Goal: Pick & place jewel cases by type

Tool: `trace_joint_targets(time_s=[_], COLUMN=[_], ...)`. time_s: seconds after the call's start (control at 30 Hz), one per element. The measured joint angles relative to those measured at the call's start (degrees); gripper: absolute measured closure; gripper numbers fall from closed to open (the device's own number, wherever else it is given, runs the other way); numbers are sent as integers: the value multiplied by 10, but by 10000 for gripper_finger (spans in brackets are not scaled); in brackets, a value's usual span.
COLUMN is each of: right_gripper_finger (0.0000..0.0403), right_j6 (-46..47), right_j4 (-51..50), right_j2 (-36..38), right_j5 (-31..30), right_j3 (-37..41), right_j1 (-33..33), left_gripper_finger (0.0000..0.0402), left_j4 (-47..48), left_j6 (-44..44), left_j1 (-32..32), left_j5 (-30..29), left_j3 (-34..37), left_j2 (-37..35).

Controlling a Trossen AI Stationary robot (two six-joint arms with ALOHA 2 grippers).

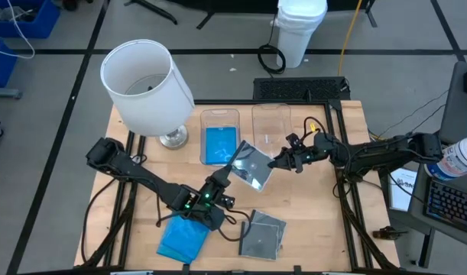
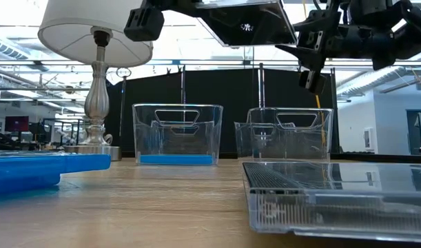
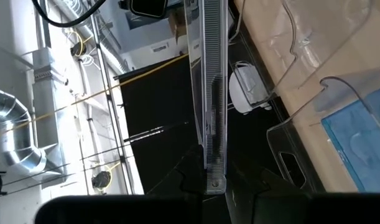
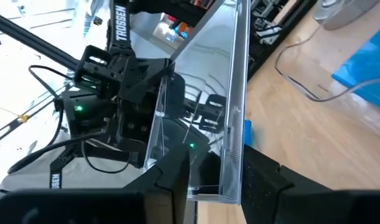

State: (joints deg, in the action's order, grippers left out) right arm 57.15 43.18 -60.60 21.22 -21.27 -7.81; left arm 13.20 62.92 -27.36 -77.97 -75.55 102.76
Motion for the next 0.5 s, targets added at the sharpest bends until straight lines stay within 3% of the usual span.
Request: trace_joint_targets(time_s=[0.33,0.5], right_gripper_finger=[348,355], right_j6=[3,-12], right_j4=[3,5], right_j2=[0,0], right_j5=[28,34], right_j3=[0,0], right_j1=[3,3], left_gripper_finger=[360,322], left_j4=[2,4], left_j6=[1,-14], left_j1=[-1,0], left_j5=[2,5], left_j3=[0,0], left_j2=[0,0])
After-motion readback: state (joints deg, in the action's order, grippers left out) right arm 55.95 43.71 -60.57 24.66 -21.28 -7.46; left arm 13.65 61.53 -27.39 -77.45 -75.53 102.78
